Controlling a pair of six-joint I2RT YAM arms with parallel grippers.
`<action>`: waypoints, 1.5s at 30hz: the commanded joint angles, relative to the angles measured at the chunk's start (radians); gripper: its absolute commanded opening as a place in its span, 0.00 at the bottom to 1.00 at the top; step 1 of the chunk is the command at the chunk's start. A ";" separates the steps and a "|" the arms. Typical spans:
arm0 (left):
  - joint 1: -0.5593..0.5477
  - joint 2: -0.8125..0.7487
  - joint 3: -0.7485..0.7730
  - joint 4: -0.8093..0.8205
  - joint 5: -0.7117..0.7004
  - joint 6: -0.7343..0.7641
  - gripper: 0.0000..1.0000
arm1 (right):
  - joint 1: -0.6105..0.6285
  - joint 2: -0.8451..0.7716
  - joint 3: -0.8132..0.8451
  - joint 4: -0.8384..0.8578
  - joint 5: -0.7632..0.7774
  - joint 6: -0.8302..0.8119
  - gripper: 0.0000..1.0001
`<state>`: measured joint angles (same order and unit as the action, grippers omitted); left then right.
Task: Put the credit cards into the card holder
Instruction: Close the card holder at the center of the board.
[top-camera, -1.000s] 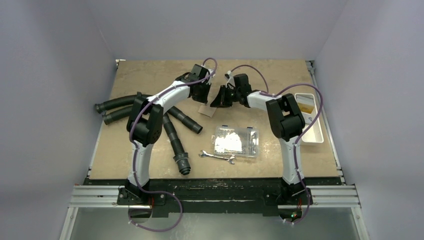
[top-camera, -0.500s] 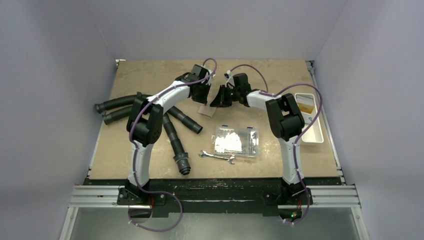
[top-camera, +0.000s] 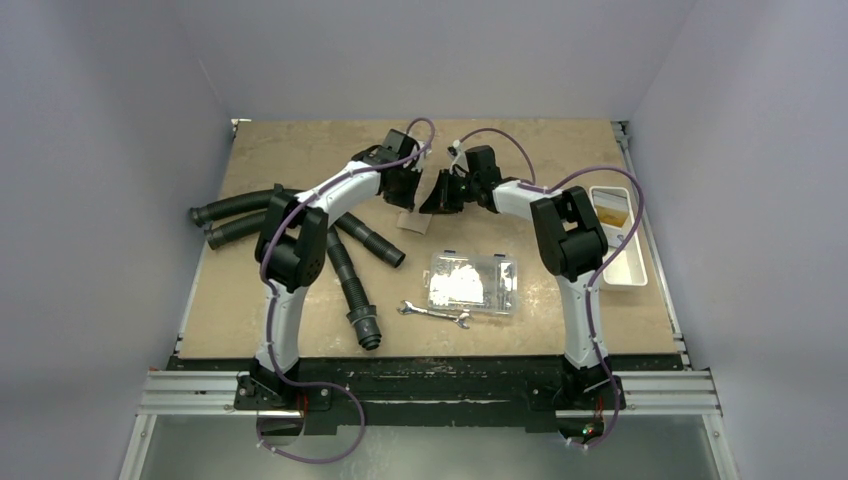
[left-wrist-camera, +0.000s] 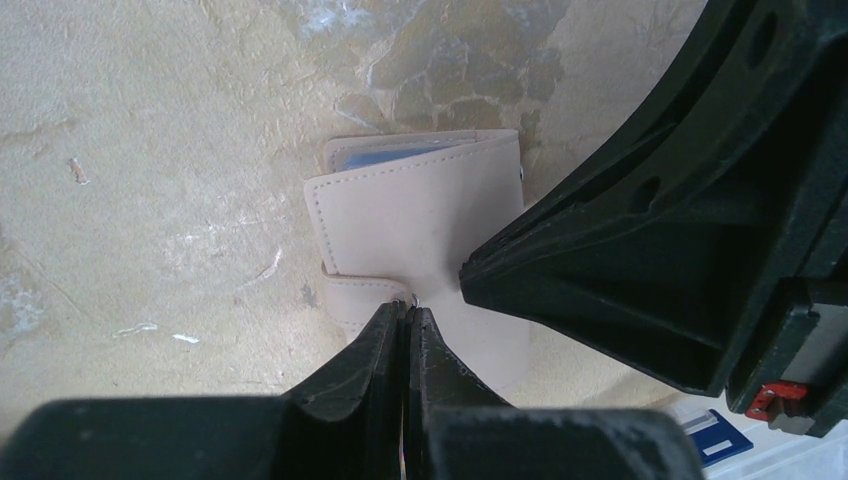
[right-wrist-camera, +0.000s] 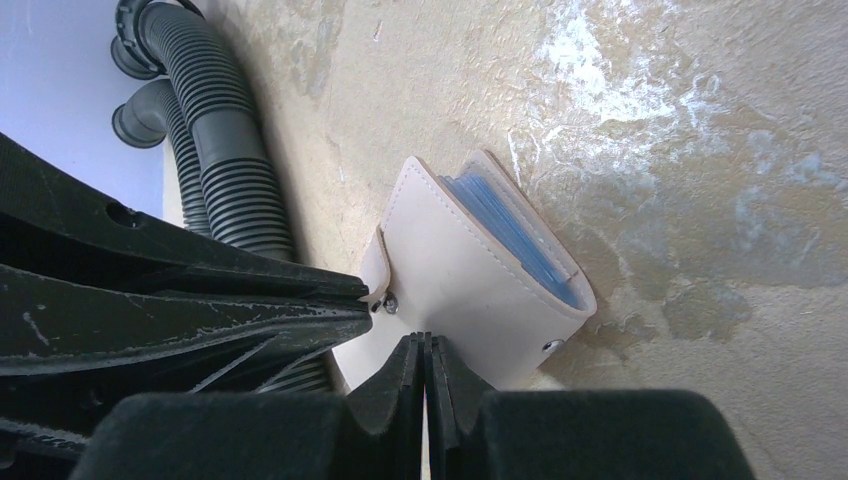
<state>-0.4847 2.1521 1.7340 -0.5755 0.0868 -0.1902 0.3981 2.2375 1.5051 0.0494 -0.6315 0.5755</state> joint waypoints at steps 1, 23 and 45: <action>-0.011 0.029 0.062 -0.017 0.073 -0.001 0.00 | 0.008 0.051 0.016 -0.025 0.054 -0.036 0.10; -0.038 0.113 0.071 -0.089 0.026 -0.007 0.00 | 0.011 0.064 0.033 -0.047 0.047 -0.040 0.11; -0.010 0.188 -0.060 -0.045 0.075 -0.082 0.00 | 0.012 0.059 0.023 -0.044 0.038 -0.042 0.11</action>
<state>-0.4797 2.2005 1.7744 -0.6075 0.1093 -0.2317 0.3939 2.2509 1.5257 0.0292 -0.6510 0.5747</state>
